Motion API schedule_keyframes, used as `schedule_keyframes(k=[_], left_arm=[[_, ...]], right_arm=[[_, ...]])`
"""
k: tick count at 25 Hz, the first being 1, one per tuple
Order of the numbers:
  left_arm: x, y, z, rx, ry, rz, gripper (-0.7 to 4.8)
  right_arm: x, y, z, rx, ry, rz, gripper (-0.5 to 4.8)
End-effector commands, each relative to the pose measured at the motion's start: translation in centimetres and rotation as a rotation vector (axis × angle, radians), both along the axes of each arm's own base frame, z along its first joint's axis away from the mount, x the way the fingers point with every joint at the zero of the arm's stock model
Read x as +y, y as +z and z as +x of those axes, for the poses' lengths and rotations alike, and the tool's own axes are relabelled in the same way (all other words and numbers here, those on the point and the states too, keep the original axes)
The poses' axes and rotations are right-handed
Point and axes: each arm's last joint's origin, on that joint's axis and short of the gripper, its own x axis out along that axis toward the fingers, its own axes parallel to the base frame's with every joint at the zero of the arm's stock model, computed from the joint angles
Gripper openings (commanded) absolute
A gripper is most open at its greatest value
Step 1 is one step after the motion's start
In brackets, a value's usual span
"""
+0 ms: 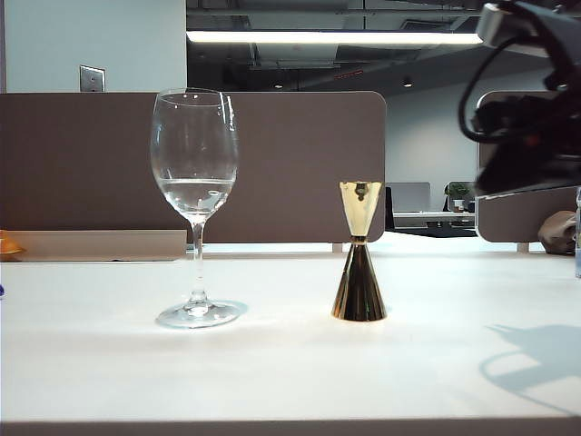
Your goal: Pick up the jigger and pour the water inside into the glass.
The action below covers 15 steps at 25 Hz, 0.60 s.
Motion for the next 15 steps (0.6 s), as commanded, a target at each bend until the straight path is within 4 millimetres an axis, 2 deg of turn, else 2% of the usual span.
schedule_keyframes(k=[1,5,6,7,15], left_arm=[[0.0,0.0,0.0,0.000,0.001,0.001,0.22],[0.0,0.0,0.0,0.000,0.001,0.001,0.22],[0.0,0.0,0.0,0.000,0.000,0.001,0.22],[0.0,0.0,0.0,0.000,0.001,0.001,0.22],[0.0,0.0,0.0,0.000,0.000,0.001,0.22]], right_arm=[[-0.7,0.0,-0.3,-0.017,-0.040,0.042,0.39],[-1.9,-0.3,-0.5,-0.018,-0.123,0.124,0.36],[-2.6,-0.4,-0.5,-0.024,-0.158,0.134,-0.01],[-3.0,-0.5,-0.6,-0.032,-0.175,0.140,-0.05],[-5.4,-0.2,-1.5,-0.113,-0.154,0.217,-0.05]])
